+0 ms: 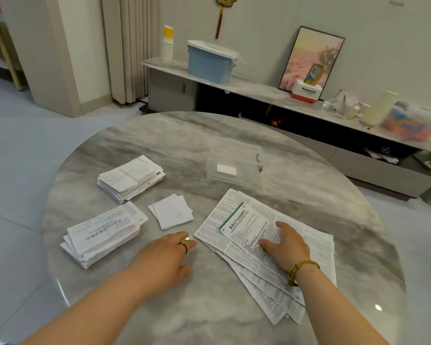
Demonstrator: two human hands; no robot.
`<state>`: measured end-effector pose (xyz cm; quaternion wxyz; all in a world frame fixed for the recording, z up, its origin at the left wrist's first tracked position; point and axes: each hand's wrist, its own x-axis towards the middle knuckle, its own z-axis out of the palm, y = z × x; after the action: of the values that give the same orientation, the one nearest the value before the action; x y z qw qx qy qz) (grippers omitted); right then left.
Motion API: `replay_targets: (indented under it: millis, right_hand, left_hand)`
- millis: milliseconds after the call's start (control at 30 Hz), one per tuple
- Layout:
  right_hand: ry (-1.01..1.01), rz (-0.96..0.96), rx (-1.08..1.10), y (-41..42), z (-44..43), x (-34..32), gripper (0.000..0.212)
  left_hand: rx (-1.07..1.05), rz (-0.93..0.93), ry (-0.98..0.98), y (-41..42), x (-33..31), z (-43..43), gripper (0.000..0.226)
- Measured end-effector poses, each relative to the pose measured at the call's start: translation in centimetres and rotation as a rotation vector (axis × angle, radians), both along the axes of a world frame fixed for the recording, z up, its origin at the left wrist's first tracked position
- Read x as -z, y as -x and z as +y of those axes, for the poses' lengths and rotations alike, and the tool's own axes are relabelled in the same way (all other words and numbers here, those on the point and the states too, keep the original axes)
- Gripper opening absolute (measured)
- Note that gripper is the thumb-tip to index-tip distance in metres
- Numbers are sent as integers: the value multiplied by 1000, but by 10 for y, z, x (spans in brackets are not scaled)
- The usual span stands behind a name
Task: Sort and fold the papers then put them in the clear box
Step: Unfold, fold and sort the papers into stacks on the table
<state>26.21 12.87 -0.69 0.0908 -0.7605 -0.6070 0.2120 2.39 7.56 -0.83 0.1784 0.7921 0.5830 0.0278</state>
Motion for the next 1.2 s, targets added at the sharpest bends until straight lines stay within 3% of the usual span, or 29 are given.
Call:
replay_targets:
  millis: [233,500,600,700,867,967,1200]
  right_hand:
    - [41,-36,3,-7,9,-3,72]
    - [-6,167,63,-7,13,-7,8]
    - [-13,328,-3,-8,13,-19,21]
    - [-48,457,-16,-5,8,-34,21]
    - [-24,789,18,15,-2,-38,21]
    - [-3,889,-16,26,-7,-34,25]
    - [85,988,-79,36,-13,-30,19]
  left_hand:
    - [11,100,11,1,13,3,57]
    - [-8,101,16,-1,7,5,56]
    - [-68,33,-16,-2,3,7,51]
    - [-174,-192,-11,-5,-1,8,45]
    - [-410,-796,167,-14,-10,11,38]
    - [-481,-1028,294,-12,-18,12,19]
    - [-537,-1196,374,2,-34,12,26]
